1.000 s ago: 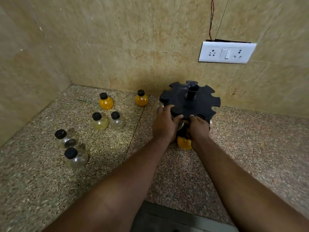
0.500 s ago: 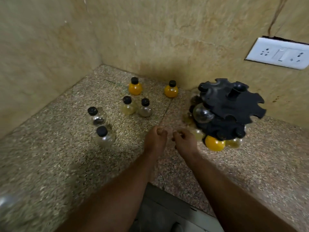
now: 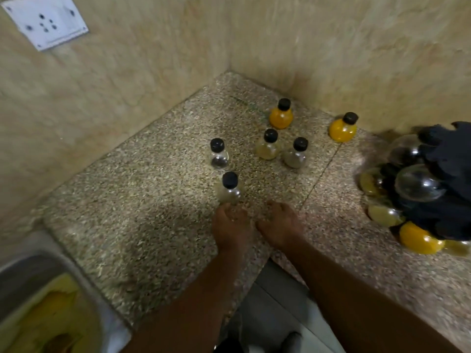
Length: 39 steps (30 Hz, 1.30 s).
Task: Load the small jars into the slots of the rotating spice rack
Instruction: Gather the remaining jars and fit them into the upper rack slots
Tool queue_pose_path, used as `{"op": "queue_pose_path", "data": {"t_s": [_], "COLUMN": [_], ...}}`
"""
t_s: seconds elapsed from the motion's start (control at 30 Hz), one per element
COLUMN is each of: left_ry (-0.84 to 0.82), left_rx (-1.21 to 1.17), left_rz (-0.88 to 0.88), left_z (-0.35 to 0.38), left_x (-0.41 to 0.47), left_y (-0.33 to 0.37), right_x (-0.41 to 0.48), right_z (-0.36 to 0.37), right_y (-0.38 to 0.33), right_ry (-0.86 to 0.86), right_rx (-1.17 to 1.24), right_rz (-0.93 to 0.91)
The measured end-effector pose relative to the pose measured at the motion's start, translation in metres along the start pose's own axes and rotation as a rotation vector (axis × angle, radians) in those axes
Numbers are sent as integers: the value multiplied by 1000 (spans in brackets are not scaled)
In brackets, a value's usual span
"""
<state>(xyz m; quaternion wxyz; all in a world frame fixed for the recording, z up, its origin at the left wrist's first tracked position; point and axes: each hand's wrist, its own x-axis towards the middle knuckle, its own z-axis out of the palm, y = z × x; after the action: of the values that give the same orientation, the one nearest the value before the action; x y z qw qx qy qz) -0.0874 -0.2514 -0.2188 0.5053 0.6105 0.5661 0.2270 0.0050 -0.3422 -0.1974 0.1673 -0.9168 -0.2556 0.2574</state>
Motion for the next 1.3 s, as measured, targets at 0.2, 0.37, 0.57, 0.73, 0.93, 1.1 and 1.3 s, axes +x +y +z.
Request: {"op": "queue_pose_path", "data": {"t_s": [0.2, 0.37, 0.57, 0.73, 0.93, 1.1, 1.3], "left_ry": [57, 25, -59, -66, -142, -262, -409], "left_rx": [73, 175, 208, 239, 202, 169, 167], "left_rz": [165, 354, 421, 464, 534, 640, 798], "left_z": [-19, -23, -22, -16, 9, 43, 97], "left_x": [30, 57, 69, 59, 28, -7, -64], "left_y": [1, 21, 34, 41, 65, 92, 123], "right_x": [9, 18, 21, 21, 13, -7, -30], "right_z": [24, 27, 27, 12, -15, -56, -110], "right_y": [-13, -16, -14, -11, 6, 26, 85], "right_ry": [-157, -158, -164, -56, 197, 408, 704], "right_rx": [-225, -232, -220, -31, 281, 477, 913], "right_rz": [23, 36, 33, 49, 76, 150, 245]}}
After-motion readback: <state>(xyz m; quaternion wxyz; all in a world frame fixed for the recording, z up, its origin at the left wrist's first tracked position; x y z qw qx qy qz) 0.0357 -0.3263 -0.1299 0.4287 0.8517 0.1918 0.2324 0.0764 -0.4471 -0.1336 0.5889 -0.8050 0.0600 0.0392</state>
